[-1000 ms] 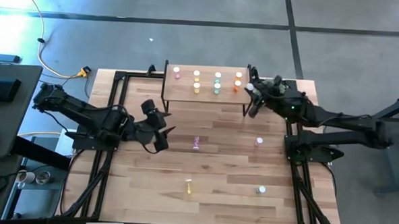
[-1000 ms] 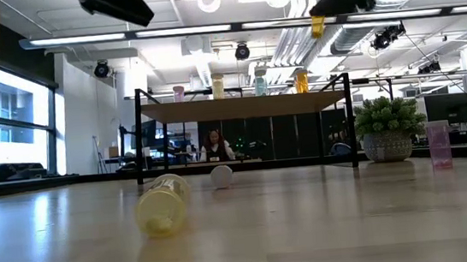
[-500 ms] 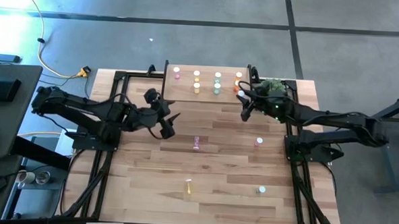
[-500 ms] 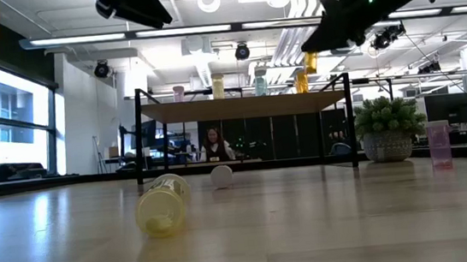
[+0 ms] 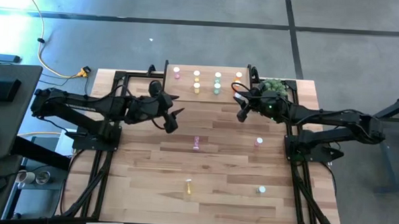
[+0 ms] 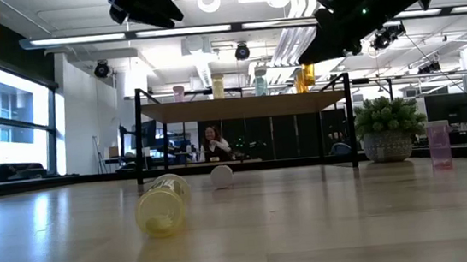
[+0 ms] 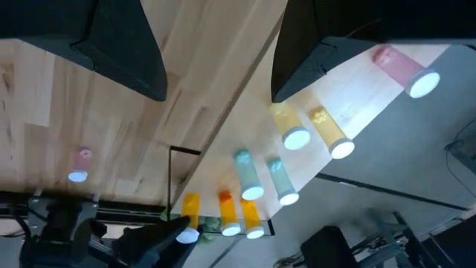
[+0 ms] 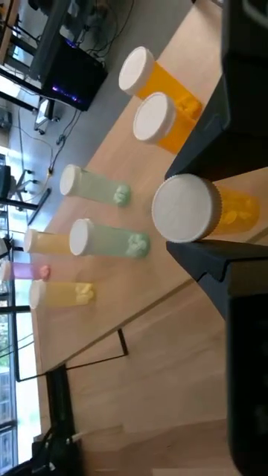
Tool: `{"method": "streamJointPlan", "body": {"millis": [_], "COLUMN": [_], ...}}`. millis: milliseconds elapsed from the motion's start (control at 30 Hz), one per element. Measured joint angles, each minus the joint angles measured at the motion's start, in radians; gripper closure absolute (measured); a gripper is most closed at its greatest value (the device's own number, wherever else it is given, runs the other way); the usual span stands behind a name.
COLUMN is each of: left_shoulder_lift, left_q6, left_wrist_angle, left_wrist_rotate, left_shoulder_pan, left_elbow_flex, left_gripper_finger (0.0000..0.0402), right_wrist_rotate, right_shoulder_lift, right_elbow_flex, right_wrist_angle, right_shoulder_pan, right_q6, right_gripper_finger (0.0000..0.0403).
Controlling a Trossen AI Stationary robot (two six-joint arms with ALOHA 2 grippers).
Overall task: Pick and place medicine bottles onto shelf by color
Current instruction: Put the orange pill bottle aligned with the other orange pill bottles on the shelf
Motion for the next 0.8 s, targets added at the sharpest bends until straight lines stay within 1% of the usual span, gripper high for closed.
{"method": "streamJointPlan", "body": {"millis": [300,433,633,800], "left_shoulder_lift": [0.000,0.000,0.000,0.000], "left_q6": [0.000,0.000,0.000,0.000], "left_wrist_angle": [-0.001,-0.002,-0.003,-0.003], "left_wrist_rotate": [0.015,0.013,0.013,0.012], "left_shoulder_pan": [0.002,0.002,0.002,0.002], "left_elbow_flex": [0.000,0.000,0.000,0.000], "left_gripper_finger": [0.0172,0.0172,0.0172,0.0172], "right_wrist_rotate": [-0.006,-0.006,0.022,0.022], "right_shoulder_lift": [0.041,0.061,0.062,0.062], "right_elbow_flex": [0.000,0.002,0.002,0.002], "right_wrist_angle": [0.007,0.028,0.028,0.026], "right_shoulder_pan": [-0.023,-0.023,-0.023,-0.023], "right_q6": [0.068,0.070,0.070,0.072], "right_gripper_finger": [0.0300,0.0300,0.0300,0.0300]}}
